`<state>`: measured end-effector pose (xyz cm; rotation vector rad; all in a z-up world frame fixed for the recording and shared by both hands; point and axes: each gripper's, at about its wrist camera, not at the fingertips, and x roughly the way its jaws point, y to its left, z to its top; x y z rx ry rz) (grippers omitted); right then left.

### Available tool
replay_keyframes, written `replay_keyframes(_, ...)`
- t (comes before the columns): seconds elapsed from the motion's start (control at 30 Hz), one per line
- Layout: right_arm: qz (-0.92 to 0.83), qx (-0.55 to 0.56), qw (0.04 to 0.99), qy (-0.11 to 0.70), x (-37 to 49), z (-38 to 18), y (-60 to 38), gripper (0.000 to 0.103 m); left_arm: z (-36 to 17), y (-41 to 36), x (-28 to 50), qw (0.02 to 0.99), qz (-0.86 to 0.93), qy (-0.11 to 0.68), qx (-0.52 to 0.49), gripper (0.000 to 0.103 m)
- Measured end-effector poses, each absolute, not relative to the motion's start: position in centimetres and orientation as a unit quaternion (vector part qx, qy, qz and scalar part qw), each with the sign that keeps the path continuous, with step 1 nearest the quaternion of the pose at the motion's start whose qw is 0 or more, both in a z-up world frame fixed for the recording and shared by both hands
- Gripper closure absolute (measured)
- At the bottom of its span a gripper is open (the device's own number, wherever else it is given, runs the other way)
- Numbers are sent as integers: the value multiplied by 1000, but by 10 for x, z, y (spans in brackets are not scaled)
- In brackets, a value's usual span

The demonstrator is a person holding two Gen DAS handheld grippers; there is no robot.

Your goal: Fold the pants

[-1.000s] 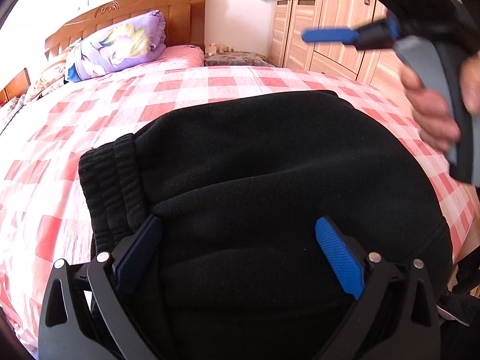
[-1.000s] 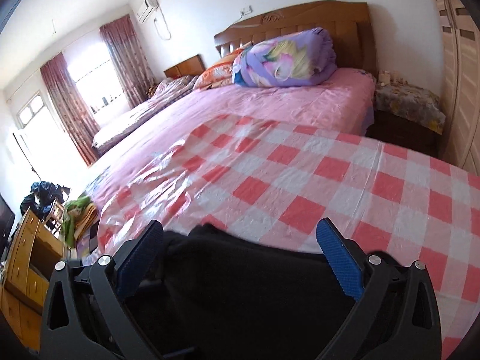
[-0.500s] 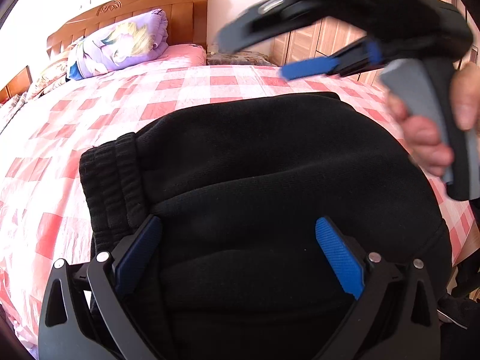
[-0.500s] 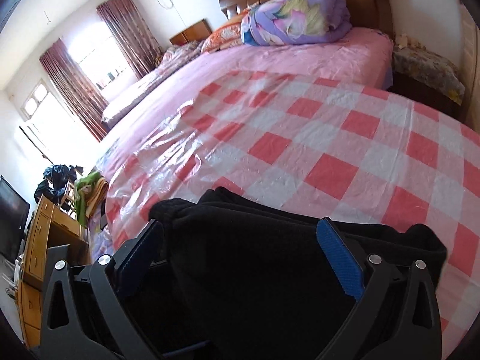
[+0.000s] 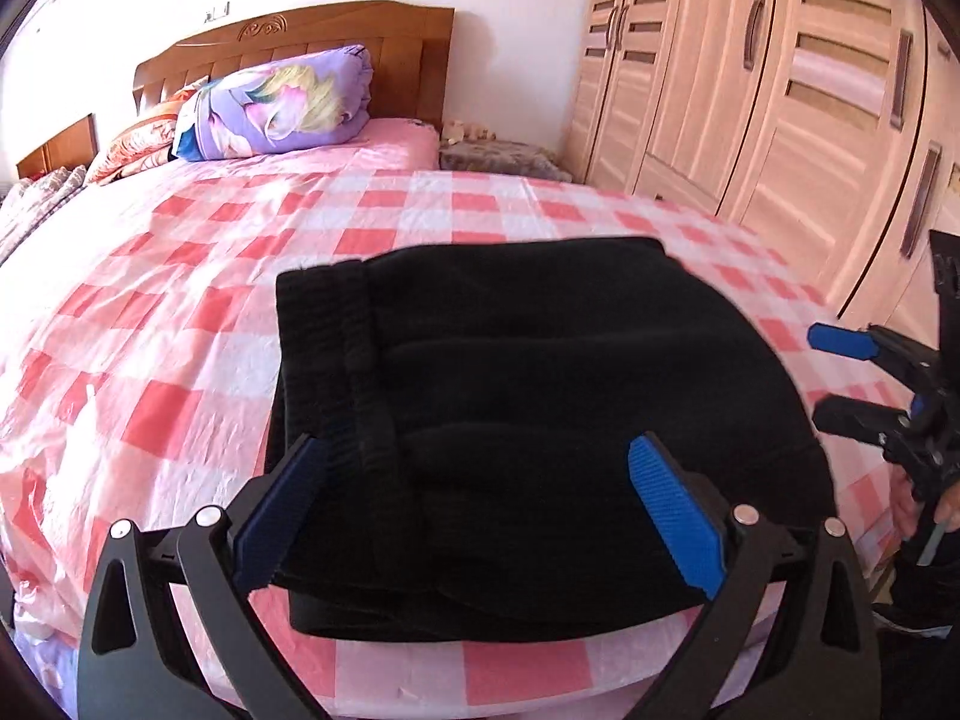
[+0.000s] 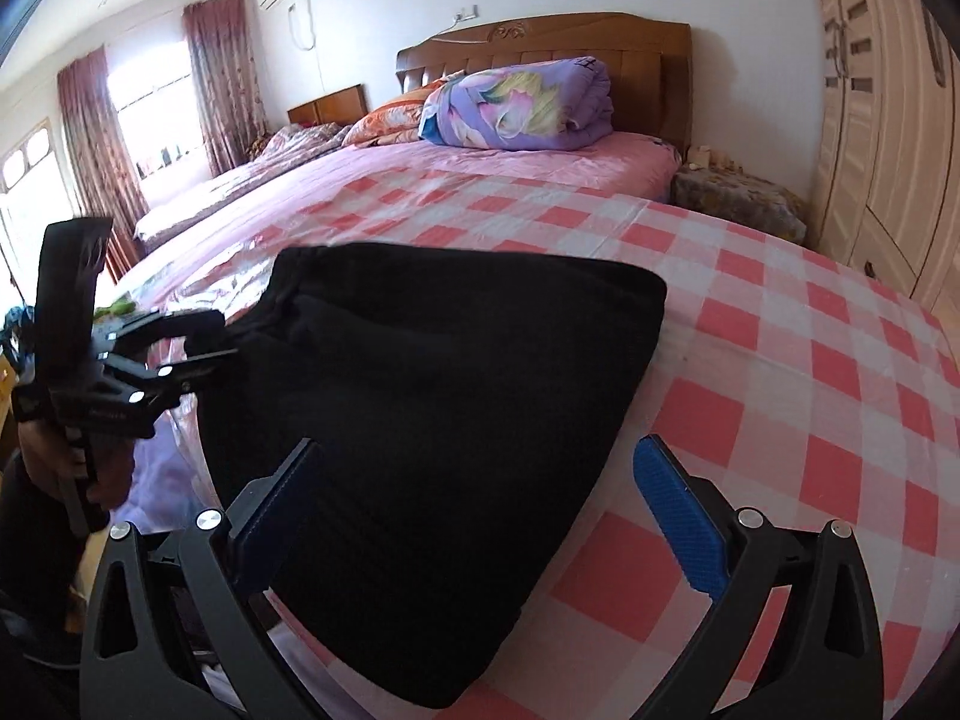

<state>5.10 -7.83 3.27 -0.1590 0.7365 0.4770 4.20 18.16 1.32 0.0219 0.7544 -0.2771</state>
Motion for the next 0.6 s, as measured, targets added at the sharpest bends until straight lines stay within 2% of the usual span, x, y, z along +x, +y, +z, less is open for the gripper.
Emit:
replay_keyframes(0.07,232,-88,901,357,48,18,-74,5,0,179,39,924,-111,362,46,1)
replay_keyframes(0.17,247,-48,892,376,50,13,-86,5,-5,192,35,926,-118,357,26,1)
replay_keyframes(0.47,230,-104,902,350,25,20,-77,5,-10,197,36,928,-116,352,20,1)
replay_keyframes(0.6,231,-71,896,372,31,12,-84,5,-11,200,37,929,-116,350,10,1)
